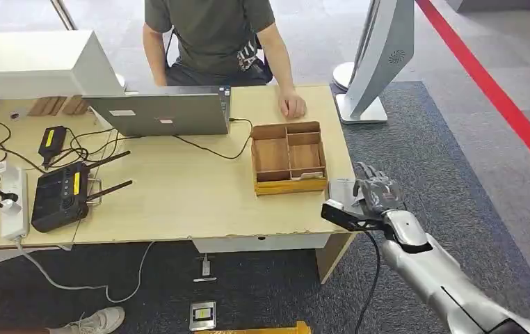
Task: Pass the card to the sensor for recognition and then transmit it.
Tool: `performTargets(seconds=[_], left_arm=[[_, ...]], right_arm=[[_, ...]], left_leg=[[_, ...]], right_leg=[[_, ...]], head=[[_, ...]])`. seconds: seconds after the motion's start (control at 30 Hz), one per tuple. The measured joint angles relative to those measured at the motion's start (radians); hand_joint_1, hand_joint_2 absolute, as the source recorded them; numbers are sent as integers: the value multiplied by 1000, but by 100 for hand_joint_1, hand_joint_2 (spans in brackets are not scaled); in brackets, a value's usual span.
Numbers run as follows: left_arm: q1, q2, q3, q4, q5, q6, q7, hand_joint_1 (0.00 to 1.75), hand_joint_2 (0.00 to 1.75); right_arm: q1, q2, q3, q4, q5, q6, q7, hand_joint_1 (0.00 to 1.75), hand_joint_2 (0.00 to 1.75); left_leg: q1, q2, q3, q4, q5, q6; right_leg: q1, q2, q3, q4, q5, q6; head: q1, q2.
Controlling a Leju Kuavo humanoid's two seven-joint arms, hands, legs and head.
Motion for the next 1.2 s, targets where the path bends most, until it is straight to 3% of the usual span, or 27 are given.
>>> performTargets(seconds=[0.53, 0.63, 0.73, 0.93, 1.07, 1.2], left_arm=[[0, 0, 0, 0, -13, -2, -6, 0, 0], [1, 0, -2, 0, -29, -8, -10, 0, 0], [2, 3, -4, 0, -39, -14, -13, 0, 0], [2, 6, -19, 0, -77, -13, 40, 0, 0], [0, 6, -30, 0, -83, -13, 50, 0, 0], [-3, 5, -37, 0, -89, -14, 45, 0, 0]], right_arm=[[5, -10, -9, 3, -36, -24, -5, 175, 175], [4, -36, -18, -89, -60, 39, 55, 175, 175], [-21, -78, -53, -239, -209, 122, 98, 175, 175], [-123, -164, -119, -527, -300, 257, 189, 175, 175], [-164, -189, -127, -629, -255, 309, 205, 175, 175], [-197, -162, -108, -645, -278, 302, 171, 175, 175]], left_leg=[[0, 0, 0, 0, 0, 0], [0, 0, 0, 0, 0, 0], [0, 0, -1, 0, 0, 0], [-1, 0, -1, 0, 1, 0], [-1, 1, -1, 0, 0, 0], [0, 1, -1, 0, 1, -1]], right_leg=[[0, 0, 1, 0, 1, -1], [0, 0, 0, 0, 2, 0], [-1, 0, 0, 0, 2, 0], [0, 1, 0, 0, 2, 0], [0, 1, 0, 0, 2, 0], [1, 1, 0, 0, 2, 0]], head=[[0, 0], [0, 0], [0, 0], [0, 0], [0, 0], [0, 0]])
